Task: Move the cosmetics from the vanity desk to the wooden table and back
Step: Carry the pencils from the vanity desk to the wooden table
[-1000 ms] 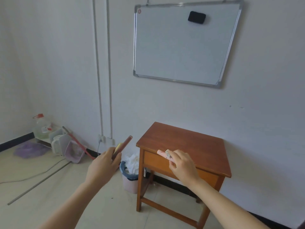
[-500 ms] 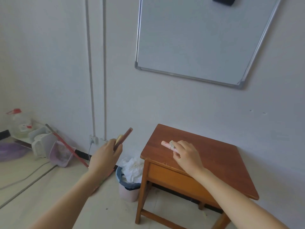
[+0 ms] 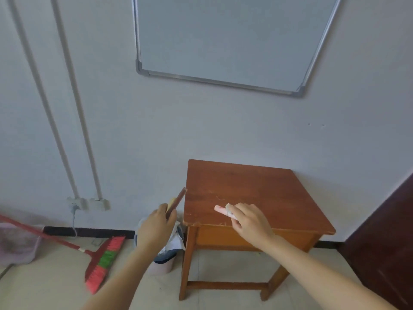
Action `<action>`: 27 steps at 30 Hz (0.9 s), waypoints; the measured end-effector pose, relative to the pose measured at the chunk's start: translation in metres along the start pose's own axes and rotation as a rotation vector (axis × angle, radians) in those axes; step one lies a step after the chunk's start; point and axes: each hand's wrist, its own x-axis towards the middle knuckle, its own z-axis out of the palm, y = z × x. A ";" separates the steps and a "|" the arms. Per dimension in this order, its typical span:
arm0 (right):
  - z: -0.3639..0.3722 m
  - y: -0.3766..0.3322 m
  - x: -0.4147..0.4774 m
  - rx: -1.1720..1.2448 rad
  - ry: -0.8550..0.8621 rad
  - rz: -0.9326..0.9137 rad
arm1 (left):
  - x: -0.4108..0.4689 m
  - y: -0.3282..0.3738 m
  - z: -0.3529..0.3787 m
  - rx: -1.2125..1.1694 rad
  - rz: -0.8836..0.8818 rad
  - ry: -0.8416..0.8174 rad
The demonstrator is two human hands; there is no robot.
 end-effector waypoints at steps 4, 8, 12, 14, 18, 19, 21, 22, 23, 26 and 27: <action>0.010 0.023 0.009 -0.057 -0.005 0.084 | 0.018 0.006 0.026 -0.017 0.012 -0.098; 0.030 0.054 0.023 -0.044 0.023 0.183 | 0.059 0.023 0.037 0.029 0.039 -0.091; 0.052 0.091 0.031 0.010 0.045 0.229 | 0.106 0.048 0.061 0.065 0.032 -0.063; 0.064 0.113 0.033 0.048 0.059 0.266 | 0.124 0.059 0.080 0.080 0.015 -0.061; 0.092 0.151 0.036 0.134 0.040 0.368 | 0.151 0.065 0.120 0.089 -0.069 -0.086; 0.100 0.158 0.036 0.161 0.034 0.396 | 0.155 0.063 0.131 0.087 -0.094 -0.094; 0.114 0.169 0.037 0.196 0.012 0.422 | 0.159 0.058 0.151 0.118 -0.137 -0.116; 0.122 0.173 0.037 0.207 -0.007 0.424 | 0.160 0.055 0.159 0.152 -0.147 -0.128; 0.131 0.175 0.036 0.218 -0.025 0.420 | 0.161 0.053 0.165 0.183 -0.156 -0.140; 0.152 0.178 0.038 0.250 -0.060 0.412 | 0.175 0.048 0.177 0.198 -0.194 -0.136; 0.159 0.178 0.042 0.262 -0.068 0.419 | 0.184 0.048 0.178 0.199 -0.206 -0.124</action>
